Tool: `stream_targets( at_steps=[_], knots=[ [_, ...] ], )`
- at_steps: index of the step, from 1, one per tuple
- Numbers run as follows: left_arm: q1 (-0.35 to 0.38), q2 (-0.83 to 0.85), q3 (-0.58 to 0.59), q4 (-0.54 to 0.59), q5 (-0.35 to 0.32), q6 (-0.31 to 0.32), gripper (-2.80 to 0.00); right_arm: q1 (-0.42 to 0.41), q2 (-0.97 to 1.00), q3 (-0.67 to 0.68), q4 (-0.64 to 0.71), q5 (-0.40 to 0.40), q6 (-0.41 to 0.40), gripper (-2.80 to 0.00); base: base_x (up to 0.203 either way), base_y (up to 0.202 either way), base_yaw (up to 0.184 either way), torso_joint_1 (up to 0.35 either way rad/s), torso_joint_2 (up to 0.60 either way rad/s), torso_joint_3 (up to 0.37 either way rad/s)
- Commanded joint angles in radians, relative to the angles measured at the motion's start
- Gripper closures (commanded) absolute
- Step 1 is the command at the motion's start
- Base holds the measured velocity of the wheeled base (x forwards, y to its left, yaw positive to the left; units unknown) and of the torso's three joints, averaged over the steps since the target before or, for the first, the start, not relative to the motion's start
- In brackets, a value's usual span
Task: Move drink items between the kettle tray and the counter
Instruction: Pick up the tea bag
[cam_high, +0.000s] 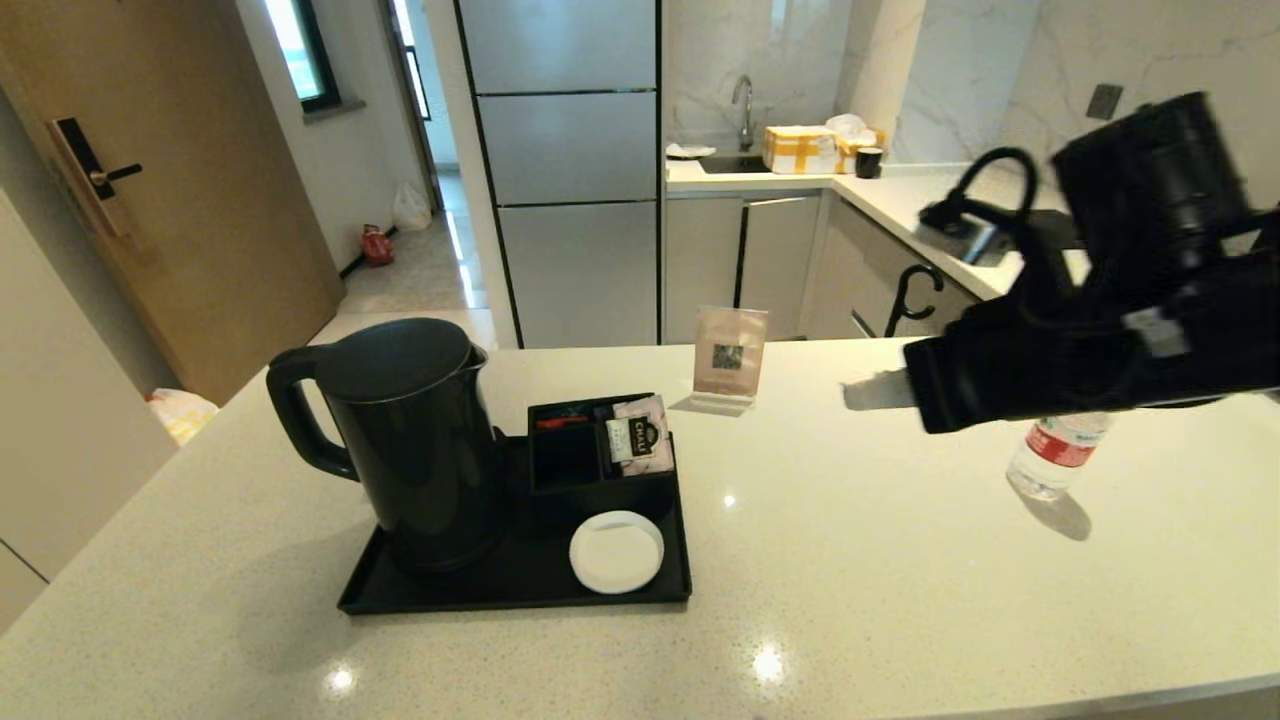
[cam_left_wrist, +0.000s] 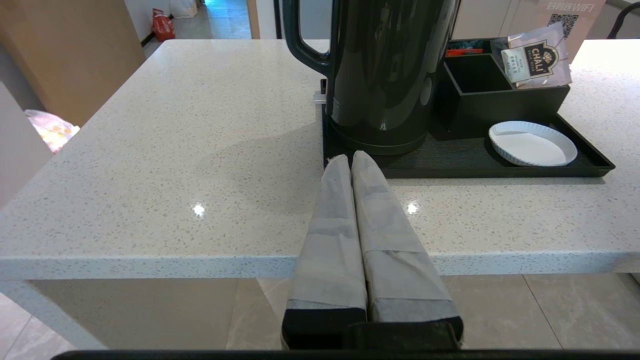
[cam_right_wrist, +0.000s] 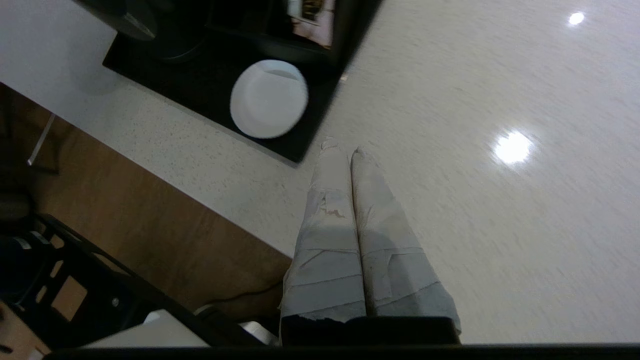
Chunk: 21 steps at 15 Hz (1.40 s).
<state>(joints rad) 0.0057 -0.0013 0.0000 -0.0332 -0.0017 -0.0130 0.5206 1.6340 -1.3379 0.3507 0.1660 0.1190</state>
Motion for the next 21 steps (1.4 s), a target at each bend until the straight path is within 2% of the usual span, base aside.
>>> stream_targets(
  at_steps=[1,3,4,6,11,14,19,21],
  knots=[
    [0.000,0.001,0.000,-0.001,0.000,0.000,0.00,0.099,0.199,-0.073,-0.032,-0.035,0.007,0.00,0.000,0.000,0.000,0.000,0.00,0.000],
    [0.000,0.001,0.000,-0.001,0.000,0.001,0.00,0.158,0.317,-0.107,-0.095,-0.062,0.015,0.00,0.000,0.000,0.000,0.000,0.00,0.000],
    [0.000,0.001,0.000,-0.001,0.000,-0.001,0.00,0.173,0.367,-0.121,-0.122,-0.082,0.017,-2.80,0.000,0.000,0.000,0.000,0.00,0.000],
    [0.000,0.001,0.000,-0.001,0.000,-0.001,0.00,0.190,0.452,-0.160,-0.193,-0.120,0.018,-2.80,0.000,0.000,0.000,0.000,0.00,0.000],
    [0.000,0.001,0.000,-0.001,0.000,-0.001,0.00,0.198,0.596,-0.292,-0.282,-0.133,0.008,-2.80,0.000,0.000,0.000,0.000,0.00,0.000],
    [-0.001,0.001,0.000,-0.001,0.000,0.000,0.00,0.197,0.645,-0.373,-0.295,-0.178,-0.014,-2.80,0.000,0.000,0.000,0.000,0.00,0.000],
    [0.000,0.000,0.000,-0.001,0.000,-0.001,0.00,0.162,0.633,-0.369,-0.305,-0.244,-0.025,-2.80,0.000,0.000,0.000,0.000,0.00,0.000],
    [0.000,0.000,0.000,-0.001,0.000,-0.001,0.00,0.136,0.650,-0.363,-0.362,-0.272,-0.039,-2.80,0.000,0.000,0.000,0.000,0.00,0.000]
  ],
)
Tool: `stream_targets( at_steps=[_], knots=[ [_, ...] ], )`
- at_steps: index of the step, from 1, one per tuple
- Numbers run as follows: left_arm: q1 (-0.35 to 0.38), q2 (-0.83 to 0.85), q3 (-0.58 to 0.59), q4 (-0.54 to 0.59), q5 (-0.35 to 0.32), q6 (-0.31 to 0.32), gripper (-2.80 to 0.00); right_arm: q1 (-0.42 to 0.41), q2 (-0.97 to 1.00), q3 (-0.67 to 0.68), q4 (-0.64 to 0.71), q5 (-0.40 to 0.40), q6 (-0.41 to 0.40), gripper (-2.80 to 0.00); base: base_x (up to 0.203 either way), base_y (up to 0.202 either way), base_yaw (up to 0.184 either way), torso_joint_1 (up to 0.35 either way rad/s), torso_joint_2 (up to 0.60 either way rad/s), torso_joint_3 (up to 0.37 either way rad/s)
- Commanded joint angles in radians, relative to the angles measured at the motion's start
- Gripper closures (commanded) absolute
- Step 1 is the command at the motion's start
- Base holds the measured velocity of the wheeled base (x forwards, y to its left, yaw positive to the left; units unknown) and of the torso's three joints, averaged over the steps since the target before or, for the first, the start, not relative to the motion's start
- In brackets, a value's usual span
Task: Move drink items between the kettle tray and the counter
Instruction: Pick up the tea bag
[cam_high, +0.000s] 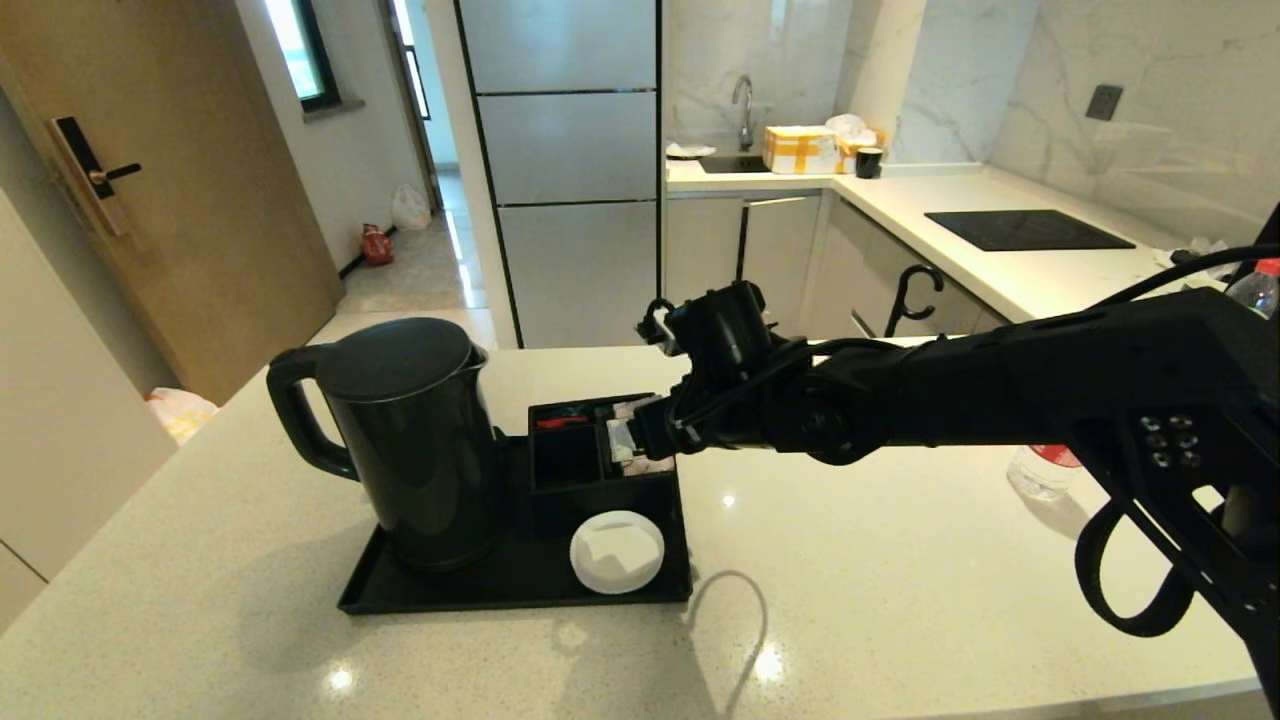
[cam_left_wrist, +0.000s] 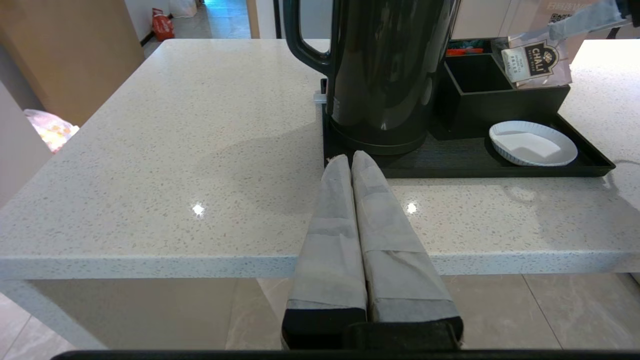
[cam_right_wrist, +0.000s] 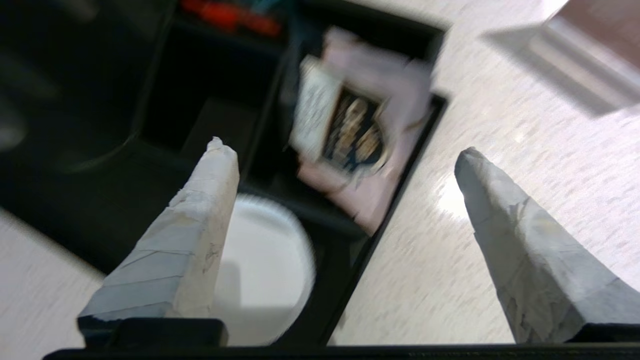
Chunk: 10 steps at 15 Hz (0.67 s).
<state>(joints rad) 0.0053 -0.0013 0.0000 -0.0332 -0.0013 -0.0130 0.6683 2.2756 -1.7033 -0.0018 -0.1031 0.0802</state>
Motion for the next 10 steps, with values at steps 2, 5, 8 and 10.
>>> stream_targets(
  at_steps=[2,5,8,10],
  knots=[
    [0.001,0.001,0.000,-0.001,0.000,-0.001,0.00,-0.019,0.033,-0.012,-0.023,-0.003,-0.001,-2.80,0.000,0.000,0.000,0.000,0.00,0.000],
    [-0.001,0.000,0.000,-0.001,0.000,-0.001,0.00,-0.030,0.085,-0.071,-0.024,-0.001,0.004,-2.80,0.000,0.000,0.000,0.000,0.00,0.000],
    [0.001,0.001,0.000,-0.001,0.000,-0.001,0.00,-0.030,0.124,-0.125,-0.024,0.002,0.012,-2.80,0.000,0.000,0.000,0.000,0.00,0.000],
    [0.001,0.001,0.000,-0.001,0.000,-0.001,0.00,-0.030,0.147,-0.141,-0.024,0.002,0.012,-2.80,0.000,0.000,0.000,0.000,0.00,0.000]
  ],
)
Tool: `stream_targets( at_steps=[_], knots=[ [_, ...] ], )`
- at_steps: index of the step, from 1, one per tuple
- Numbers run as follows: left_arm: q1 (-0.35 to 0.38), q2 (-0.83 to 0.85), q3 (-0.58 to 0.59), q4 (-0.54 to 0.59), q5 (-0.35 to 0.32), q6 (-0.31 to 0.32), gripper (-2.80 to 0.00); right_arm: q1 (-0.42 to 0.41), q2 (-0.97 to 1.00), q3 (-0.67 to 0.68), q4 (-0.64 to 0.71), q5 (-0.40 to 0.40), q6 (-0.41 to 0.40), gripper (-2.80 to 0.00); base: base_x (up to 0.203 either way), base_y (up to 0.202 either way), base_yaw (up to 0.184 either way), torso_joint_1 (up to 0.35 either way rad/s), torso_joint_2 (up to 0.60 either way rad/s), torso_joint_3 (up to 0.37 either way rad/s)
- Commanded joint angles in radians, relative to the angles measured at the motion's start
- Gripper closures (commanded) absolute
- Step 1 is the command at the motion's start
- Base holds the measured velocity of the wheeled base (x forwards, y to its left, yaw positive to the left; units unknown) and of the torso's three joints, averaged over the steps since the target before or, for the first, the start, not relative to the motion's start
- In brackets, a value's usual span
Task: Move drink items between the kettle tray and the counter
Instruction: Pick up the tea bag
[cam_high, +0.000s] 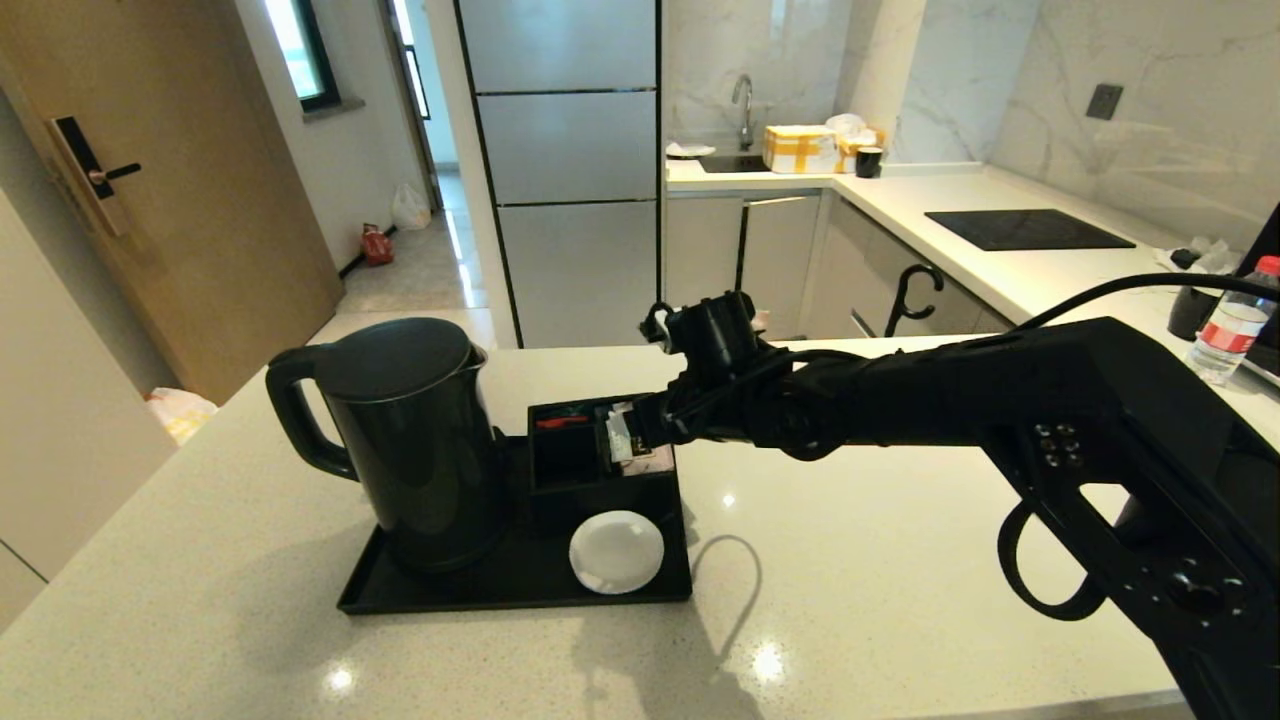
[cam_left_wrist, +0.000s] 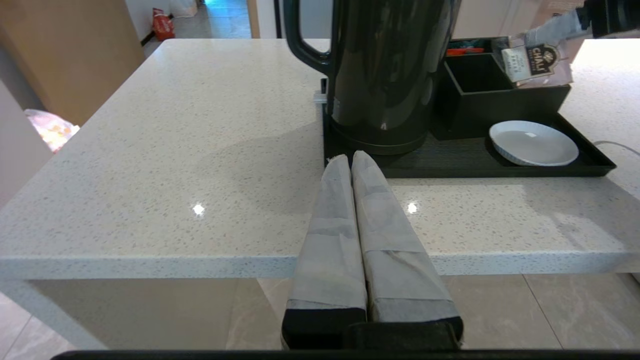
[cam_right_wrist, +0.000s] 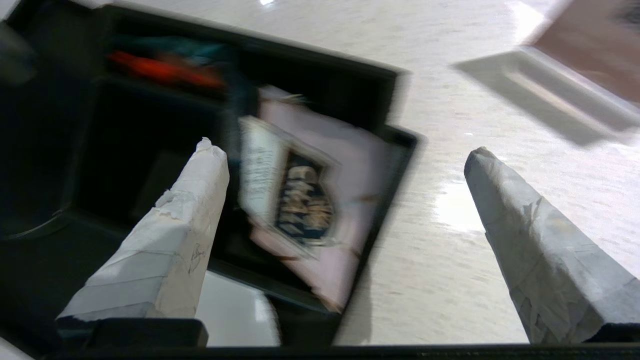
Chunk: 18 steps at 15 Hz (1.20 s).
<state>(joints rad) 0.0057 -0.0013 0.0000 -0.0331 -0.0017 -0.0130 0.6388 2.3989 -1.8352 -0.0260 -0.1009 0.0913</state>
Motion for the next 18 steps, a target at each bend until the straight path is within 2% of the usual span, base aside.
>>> stream_targets(
  at_steps=[1,3,4,13,18],
  knots=[
    [0.000,0.000,0.000,-0.001,0.000,-0.001,0.00,-0.001,0.030,-0.012,0.000,0.000,0.002,-2.80,0.000,0.000,0.000,0.000,0.00,0.000],
    [0.000,0.001,0.000,-0.001,0.000,-0.001,0.00,-0.001,0.037,-0.021,0.000,0.000,0.004,-2.80,0.000,0.000,0.000,0.000,0.00,0.000],
    [0.000,0.001,0.000,-0.001,0.000,0.001,0.00,-0.001,0.035,-0.020,0.000,0.000,0.004,-0.02,0.000,0.000,0.000,0.000,0.00,0.000],
    [-0.001,0.001,0.000,-0.001,0.000,-0.001,0.00,0.001,0.054,-0.036,0.000,-0.005,0.005,0.00,0.000,0.000,0.000,0.000,0.00,0.000],
    [0.000,0.001,0.000,-0.001,0.000,-0.001,0.00,0.009,-0.025,-0.023,0.009,-0.008,0.017,0.00,0.000,0.000,0.000,0.000,0.00,0.000]
  ],
)
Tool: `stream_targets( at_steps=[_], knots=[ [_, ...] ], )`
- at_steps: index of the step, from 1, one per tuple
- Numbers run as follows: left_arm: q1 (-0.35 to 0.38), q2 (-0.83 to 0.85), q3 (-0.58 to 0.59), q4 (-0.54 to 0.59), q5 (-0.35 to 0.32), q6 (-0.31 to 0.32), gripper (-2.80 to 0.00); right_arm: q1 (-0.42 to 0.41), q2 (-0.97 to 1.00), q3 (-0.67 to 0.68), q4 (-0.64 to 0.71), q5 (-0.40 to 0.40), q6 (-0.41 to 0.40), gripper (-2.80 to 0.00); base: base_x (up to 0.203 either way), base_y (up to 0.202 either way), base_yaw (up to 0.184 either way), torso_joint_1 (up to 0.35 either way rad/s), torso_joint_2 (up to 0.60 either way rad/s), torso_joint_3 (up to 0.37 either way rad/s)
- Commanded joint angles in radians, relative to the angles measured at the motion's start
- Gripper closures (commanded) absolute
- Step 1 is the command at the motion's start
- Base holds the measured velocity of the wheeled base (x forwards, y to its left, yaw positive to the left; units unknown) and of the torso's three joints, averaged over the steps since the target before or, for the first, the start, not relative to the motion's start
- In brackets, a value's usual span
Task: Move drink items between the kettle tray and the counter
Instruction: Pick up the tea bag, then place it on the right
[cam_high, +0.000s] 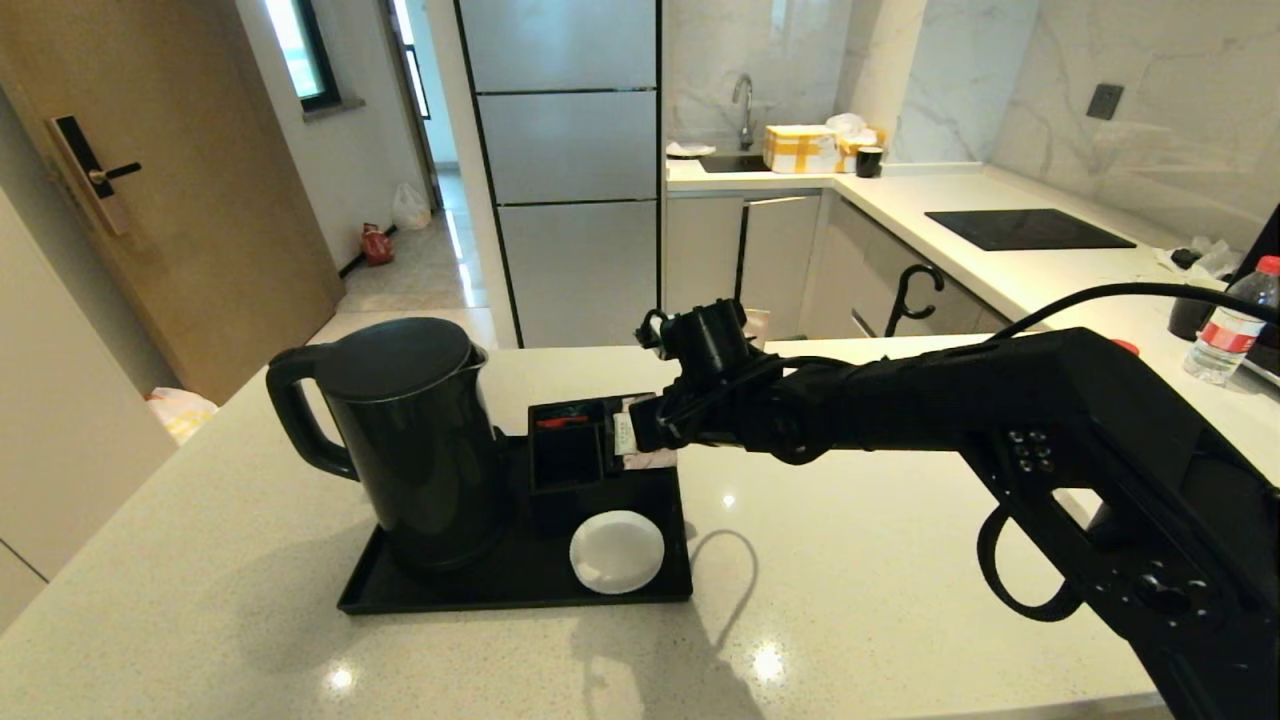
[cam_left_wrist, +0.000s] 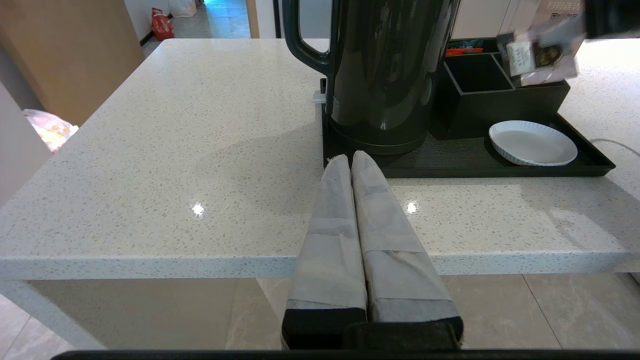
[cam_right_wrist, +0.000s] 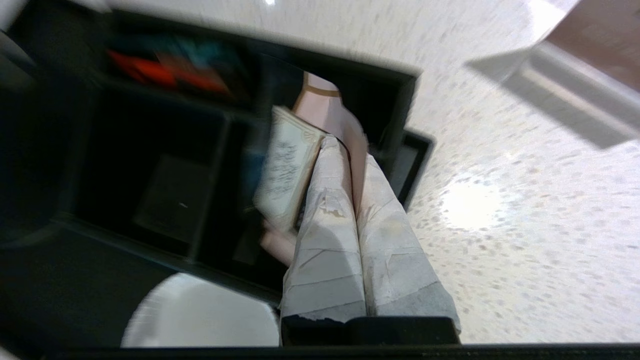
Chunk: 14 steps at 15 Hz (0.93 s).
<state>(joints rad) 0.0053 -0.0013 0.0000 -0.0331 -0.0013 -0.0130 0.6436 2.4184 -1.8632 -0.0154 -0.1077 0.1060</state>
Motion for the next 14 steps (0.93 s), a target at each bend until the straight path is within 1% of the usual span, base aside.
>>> stream_targets(
  at_steps=[1,5,6,7,9,12,14],
  knots=[
    [0.001,0.001,0.000,-0.001,0.000,-0.001,0.00,0.009,-0.082,0.010,0.004,-0.001,0.016,0.00,0.000,0.000,0.000,0.000,0.00,0.000],
    [0.001,0.001,0.000,-0.001,0.000,-0.001,0.00,0.014,-0.226,0.027,0.074,-0.013,0.073,0.00,0.000,0.000,0.000,0.000,0.00,0.000],
    [0.001,0.001,0.000,-0.001,0.000,-0.001,0.00,0.005,-0.272,0.054,0.089,-0.042,0.085,0.00,0.000,0.000,0.000,0.000,0.00,0.000],
    [0.000,0.001,0.000,-0.001,0.000,-0.001,0.00,-0.016,-0.316,0.110,0.093,-0.075,0.095,0.00,0.000,0.000,0.000,0.000,0.00,0.000],
    [-0.001,0.001,0.000,-0.001,0.000,-0.001,0.00,-0.086,-0.400,0.236,0.095,-0.131,0.125,0.00,0.000,0.000,0.000,0.000,0.00,0.000],
    [0.001,0.001,0.000,-0.001,0.000,-0.001,0.00,-0.224,-0.478,0.456,0.084,-0.203,0.220,0.00,0.000,0.000,0.000,0.000,0.00,0.000],
    [0.001,0.001,0.000,-0.001,0.000,-0.001,0.00,-0.313,-0.501,0.599,0.009,-0.233,0.234,0.00,0.000,0.000,0.000,0.000,0.00,0.000]
  ],
)
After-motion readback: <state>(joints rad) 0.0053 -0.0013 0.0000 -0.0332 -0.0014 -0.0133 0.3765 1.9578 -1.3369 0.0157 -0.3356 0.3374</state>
